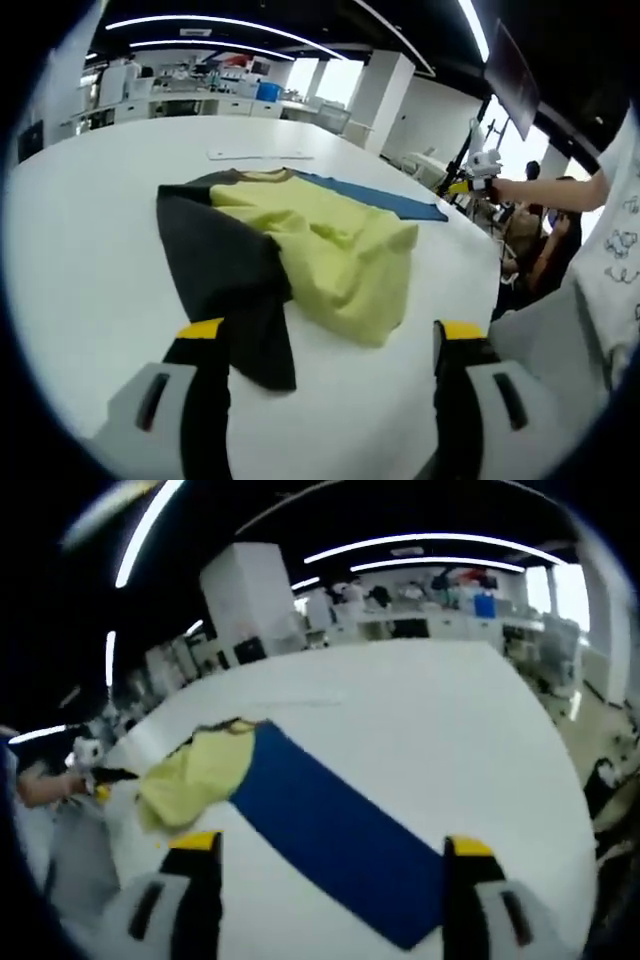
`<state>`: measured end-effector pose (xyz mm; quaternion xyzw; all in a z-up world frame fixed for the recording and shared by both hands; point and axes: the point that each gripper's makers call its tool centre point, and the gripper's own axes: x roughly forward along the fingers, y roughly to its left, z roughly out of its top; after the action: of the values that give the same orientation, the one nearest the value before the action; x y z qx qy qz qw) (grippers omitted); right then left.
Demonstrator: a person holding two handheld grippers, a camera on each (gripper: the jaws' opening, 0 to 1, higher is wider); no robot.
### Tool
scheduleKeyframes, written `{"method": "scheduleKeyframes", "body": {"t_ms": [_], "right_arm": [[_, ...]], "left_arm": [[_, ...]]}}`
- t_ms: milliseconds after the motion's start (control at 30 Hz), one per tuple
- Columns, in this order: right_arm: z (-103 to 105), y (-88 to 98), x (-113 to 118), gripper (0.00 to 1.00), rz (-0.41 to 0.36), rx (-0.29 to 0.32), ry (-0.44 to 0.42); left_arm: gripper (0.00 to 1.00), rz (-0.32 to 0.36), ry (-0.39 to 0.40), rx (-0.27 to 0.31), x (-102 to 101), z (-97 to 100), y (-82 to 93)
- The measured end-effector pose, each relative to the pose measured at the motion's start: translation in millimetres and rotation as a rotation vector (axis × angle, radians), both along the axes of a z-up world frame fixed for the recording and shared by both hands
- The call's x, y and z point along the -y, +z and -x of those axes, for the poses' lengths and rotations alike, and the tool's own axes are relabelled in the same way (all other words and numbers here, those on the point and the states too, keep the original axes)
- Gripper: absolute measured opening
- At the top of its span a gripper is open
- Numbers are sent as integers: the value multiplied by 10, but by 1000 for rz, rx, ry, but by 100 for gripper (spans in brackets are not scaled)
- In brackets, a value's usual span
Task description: Fold the garment on the visible template until the final outline fits inside the template.
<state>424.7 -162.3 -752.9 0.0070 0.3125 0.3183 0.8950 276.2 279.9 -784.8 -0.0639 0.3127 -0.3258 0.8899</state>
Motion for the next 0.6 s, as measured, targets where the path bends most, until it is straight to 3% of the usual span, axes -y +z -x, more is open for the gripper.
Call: {"method": "scheduleKeyframes", "body": {"t_ms": [300,600], "right_arm": [[177,209,-282,99,26,44,84],[313,420,-524,99,-35,95,118]], "left_arm": [[81,-12,-6,19,-20,-3,95],[79,-36,11,29,-187,-17,100]]}}
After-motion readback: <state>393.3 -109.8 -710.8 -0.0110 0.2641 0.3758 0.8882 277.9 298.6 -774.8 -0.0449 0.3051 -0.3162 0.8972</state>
